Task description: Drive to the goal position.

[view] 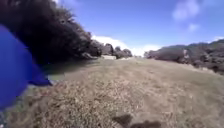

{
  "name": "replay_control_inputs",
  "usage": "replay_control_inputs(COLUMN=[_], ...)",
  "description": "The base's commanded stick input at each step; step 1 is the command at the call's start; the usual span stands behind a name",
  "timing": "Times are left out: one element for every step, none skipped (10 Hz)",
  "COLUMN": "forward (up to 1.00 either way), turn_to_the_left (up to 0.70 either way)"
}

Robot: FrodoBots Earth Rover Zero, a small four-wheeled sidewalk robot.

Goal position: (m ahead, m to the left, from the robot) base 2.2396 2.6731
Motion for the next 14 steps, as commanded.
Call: replay_control_inputs(forward=[0.0,0.09,0.39,0.7,0.7,0.7,0.7,0.7,0.7,0.7,0.7,0.7,0.7,0.7], turn_to_the_left=[0.0,0.0,0.0,0.0,0.0,0.0,0.0,0.0,0.0,0.0,0.0,0.0,0.0,0.0])
